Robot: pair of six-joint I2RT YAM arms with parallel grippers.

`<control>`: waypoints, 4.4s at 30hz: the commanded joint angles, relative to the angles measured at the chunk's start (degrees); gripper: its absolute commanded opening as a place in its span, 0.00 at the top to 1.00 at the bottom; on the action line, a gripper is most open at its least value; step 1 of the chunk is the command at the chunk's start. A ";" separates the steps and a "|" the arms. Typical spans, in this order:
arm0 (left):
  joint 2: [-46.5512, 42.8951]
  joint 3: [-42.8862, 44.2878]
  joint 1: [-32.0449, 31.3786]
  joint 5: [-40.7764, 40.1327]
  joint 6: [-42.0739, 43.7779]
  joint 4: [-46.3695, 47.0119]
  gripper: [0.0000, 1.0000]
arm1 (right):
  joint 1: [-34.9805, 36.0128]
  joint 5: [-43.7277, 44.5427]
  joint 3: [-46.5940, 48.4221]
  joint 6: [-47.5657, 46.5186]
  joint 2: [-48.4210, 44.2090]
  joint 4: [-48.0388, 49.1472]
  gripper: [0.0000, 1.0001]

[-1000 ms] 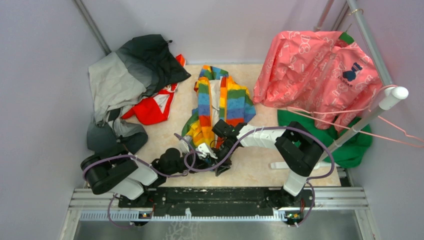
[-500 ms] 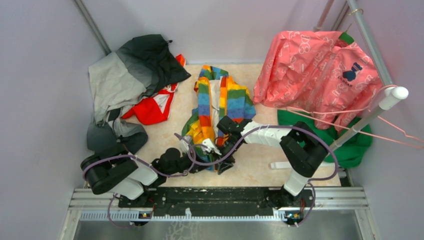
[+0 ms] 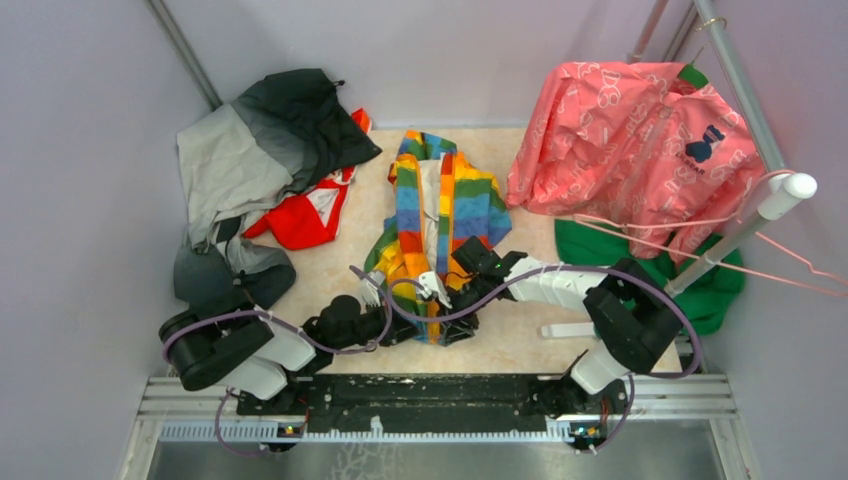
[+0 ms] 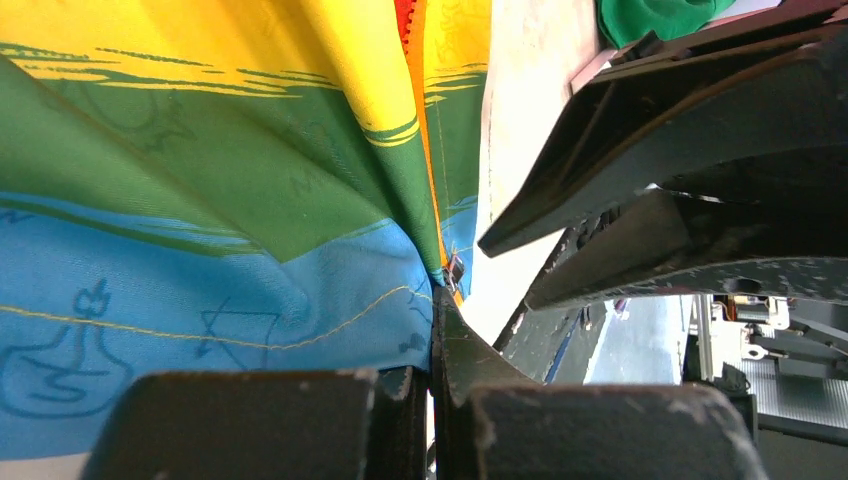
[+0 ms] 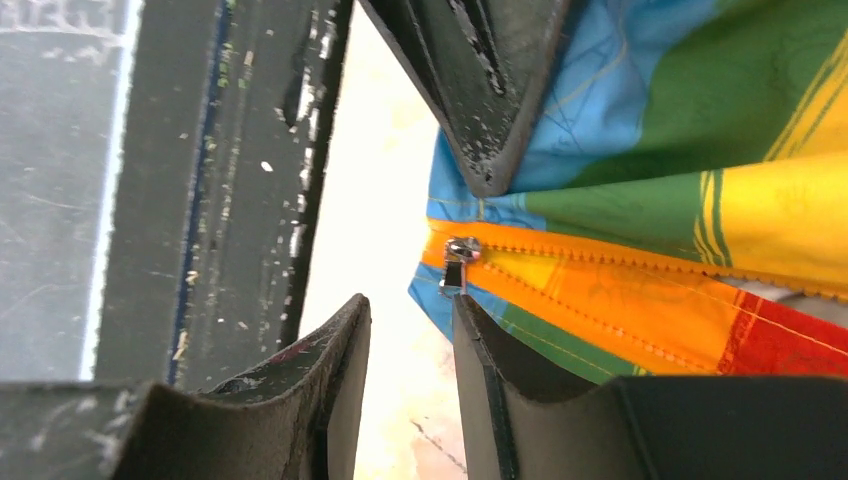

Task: Zip up the jacket
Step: Zip the zipper on the jacket.

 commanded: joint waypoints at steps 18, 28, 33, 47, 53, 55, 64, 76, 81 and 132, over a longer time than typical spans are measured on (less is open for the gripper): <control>-1.53 1.22 0.02 1.92 1.13 -0.33 1.00 | 8.30 14.59 -0.96 -7.24 -2.20 6.12 0.68; -2.06 1.22 0.02 2.08 0.69 -0.33 1.00 | 10.49 18.49 -2.38 -7.62 -2.57 7.34 0.68; -2.68 0.91 0.02 2.13 0.35 -0.41 1.00 | 10.77 21.07 -2.45 -6.88 -2.73 8.39 0.70; -4.26 0.61 0.02 1.81 0.25 -1.89 1.00 | 10.77 20.71 -1.73 -6.04 -4.48 7.68 0.83; -4.88 0.78 0.02 1.67 0.25 -2.58 1.00 | 10.77 20.71 -2.01 -5.41 -4.41 8.48 0.83; -5.14 0.78 0.02 1.67 0.17 -2.78 1.00 | 10.77 20.48 -2.01 -5.09 -4.22 8.72 0.83; -5.07 0.78 0.02 1.51 0.16 -2.88 1.00 | 10.78 18.43 -1.93 -4.04 -3.46 9.13 0.82; -4.55 0.28 0.02 1.60 0.08 -2.53 1.00 | 10.80 20.21 -0.73 -3.22 -3.79 8.39 1.00; -5.12 -0.18 0.02 1.19 0.08 -3.12 1.00 | 10.89 28.18 -0.01 -1.35 -4.36 9.48 1.00; -15.46 -1.74 -13.08 -25.49 -29.83 -16.67 0.57 | 13.52 24.08 1.85 -0.06 -3.15 6.72 1.00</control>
